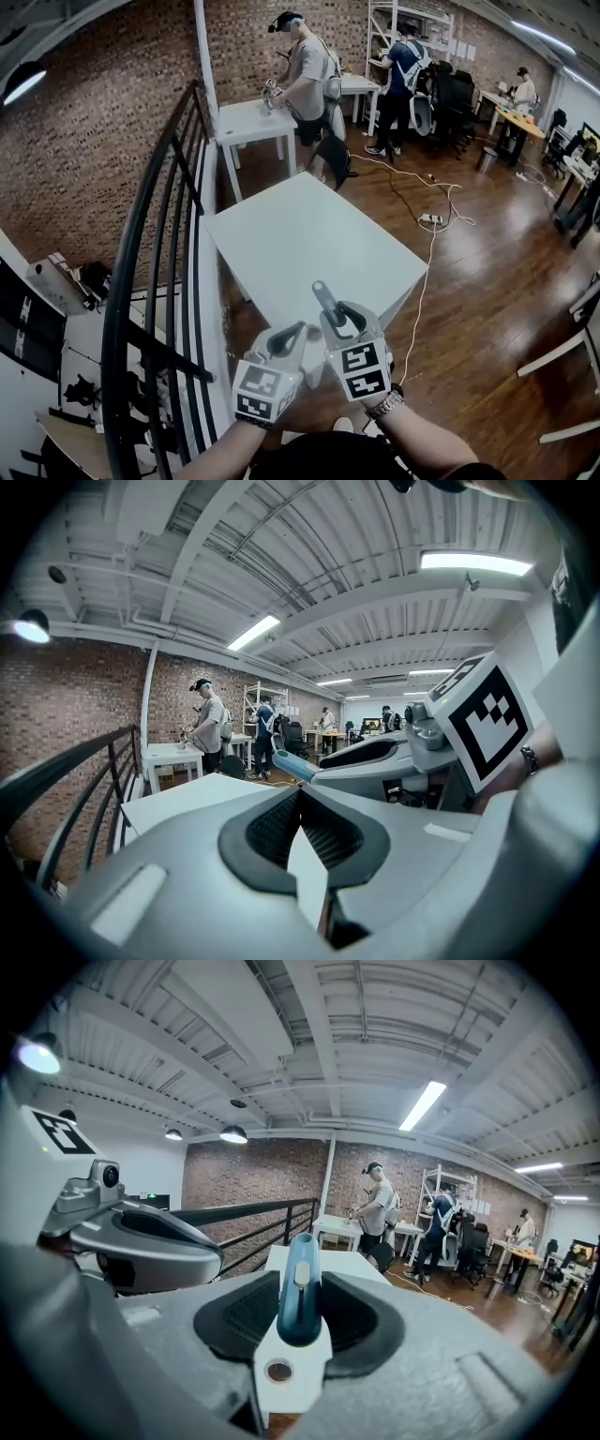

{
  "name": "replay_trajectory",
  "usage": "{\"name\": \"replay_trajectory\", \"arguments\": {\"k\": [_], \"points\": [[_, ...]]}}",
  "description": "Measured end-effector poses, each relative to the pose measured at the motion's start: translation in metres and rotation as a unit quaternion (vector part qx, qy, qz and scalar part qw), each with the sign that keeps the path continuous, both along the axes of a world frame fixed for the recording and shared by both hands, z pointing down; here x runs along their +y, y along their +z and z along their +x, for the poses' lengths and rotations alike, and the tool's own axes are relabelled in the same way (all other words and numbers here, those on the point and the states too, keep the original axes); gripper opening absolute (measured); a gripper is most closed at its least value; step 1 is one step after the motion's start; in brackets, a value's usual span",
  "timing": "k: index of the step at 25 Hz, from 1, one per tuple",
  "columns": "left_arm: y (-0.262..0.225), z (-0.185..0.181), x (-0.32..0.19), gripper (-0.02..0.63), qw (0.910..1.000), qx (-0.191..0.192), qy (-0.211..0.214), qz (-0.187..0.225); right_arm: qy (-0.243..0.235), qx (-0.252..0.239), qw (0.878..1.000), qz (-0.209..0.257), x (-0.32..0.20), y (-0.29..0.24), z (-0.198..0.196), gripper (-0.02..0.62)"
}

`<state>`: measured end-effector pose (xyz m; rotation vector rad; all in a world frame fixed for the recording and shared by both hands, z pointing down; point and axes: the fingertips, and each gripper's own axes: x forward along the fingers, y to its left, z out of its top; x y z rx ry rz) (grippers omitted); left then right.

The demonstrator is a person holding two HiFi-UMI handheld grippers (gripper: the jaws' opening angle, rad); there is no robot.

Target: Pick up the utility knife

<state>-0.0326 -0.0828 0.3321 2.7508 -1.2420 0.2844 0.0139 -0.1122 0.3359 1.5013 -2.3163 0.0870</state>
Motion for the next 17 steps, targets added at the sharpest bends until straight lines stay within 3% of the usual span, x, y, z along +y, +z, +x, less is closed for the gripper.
{"name": "replay_trajectory", "arguments": {"k": [17], "points": [[-0.006,0.015,0.010,0.017,0.9999,-0.009,-0.008,0.002,-0.013,-0.006,1.000,0.006,0.009,-0.008,0.012,0.129]]}}
